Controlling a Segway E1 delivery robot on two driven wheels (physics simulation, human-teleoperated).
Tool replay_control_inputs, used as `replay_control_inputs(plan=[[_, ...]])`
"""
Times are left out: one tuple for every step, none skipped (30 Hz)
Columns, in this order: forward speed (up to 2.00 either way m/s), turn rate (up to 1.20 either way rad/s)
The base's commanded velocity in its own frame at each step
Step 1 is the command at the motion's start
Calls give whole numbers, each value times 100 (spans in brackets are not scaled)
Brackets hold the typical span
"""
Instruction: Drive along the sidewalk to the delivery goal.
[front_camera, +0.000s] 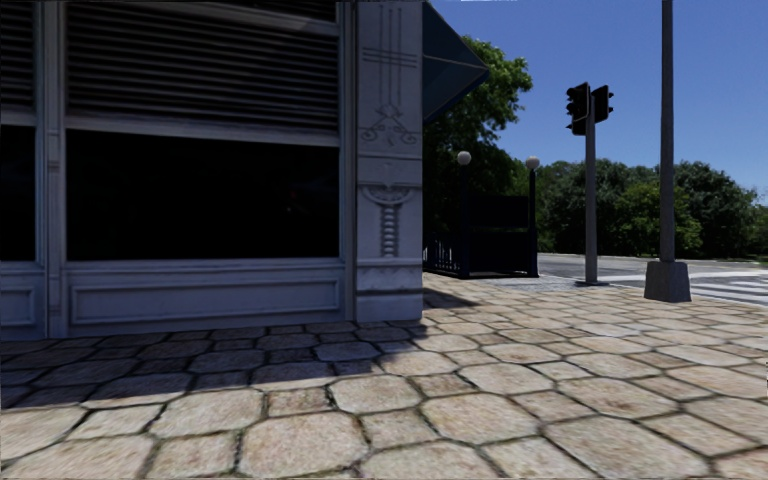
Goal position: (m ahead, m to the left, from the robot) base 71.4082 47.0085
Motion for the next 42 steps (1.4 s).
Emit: replay_control_inputs(plan=[[174,-53],[174,-57],[174,-64],[174,-64],[174,-67],[174,-68],[174,-68],[174,-68],[174,-68],[174,-68],[174,-68],[174,-68],[174,-68],[174,-68],[174,-68],[174,-68],[174,-68],[174,-68],[174,-68],[174,-55],[174,0],[178,0],[178,0],[178,0],[178,0],[178,0],[188,0],[192,0],[192,0],[194,0],[194,0],[194,0],[194,0],[194,0],[194,0],[194,0],[194,0],[194,11],[194,11],[194,22],[194,27],[194,35]])
